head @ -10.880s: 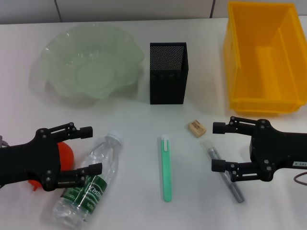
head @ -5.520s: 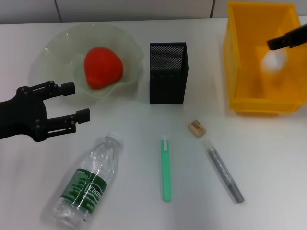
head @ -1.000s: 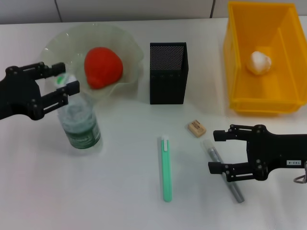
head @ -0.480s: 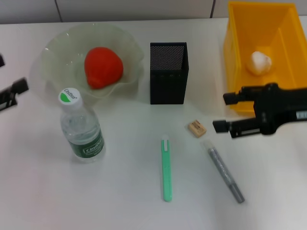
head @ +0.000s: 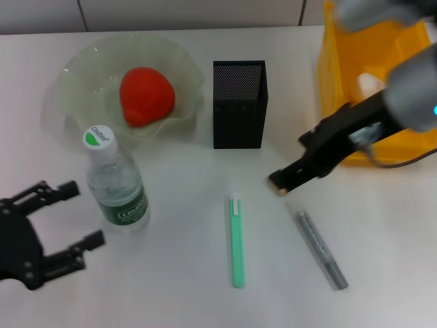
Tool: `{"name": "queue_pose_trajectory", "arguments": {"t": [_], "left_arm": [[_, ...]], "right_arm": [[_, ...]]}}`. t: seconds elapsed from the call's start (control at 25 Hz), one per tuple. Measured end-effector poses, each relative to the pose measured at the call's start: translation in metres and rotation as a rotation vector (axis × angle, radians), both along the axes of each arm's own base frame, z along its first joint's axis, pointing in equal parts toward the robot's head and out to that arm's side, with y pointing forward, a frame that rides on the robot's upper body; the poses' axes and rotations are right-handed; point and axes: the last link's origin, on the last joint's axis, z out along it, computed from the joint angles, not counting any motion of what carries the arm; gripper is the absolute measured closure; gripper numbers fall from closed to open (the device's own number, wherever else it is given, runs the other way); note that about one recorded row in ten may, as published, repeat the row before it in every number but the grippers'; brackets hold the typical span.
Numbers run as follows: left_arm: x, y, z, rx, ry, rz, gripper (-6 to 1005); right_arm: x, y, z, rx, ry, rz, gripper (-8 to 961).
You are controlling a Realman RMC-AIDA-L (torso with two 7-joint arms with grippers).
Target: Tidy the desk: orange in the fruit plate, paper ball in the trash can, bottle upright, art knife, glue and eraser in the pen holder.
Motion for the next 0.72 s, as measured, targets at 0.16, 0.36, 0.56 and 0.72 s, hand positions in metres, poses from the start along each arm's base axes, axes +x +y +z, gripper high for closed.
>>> {"name": "queue_pose_trajectory", "arguments": {"t": [0.16, 0.36, 0.56, 0.72], "left_arm": [[0.002, 0.005, -0.014, -0.048, -0.009, -0.015, 213], [0.008, 0.019, -0.027, -0.103, -0.009, -0.030, 214], [0.010, 0.024, -0.031, -0.112, -0.004, -0.032, 214], [0.010, 0.024, -0.031, -0.113, -0.005, -0.031, 214]], "right_arm": [[-0.010, 0.001, -0.038, -0.024, -0.122, -0.033, 115], [-0.003, 0.009, -0.075, -0.055, -0.144, -0.045, 115], [0.006, 0.023, -0.094, -0.047, -0.146, -0.075, 115], [0.010, 0.027, -0.102, -0.045, -0.148, -0.083, 117]]}}
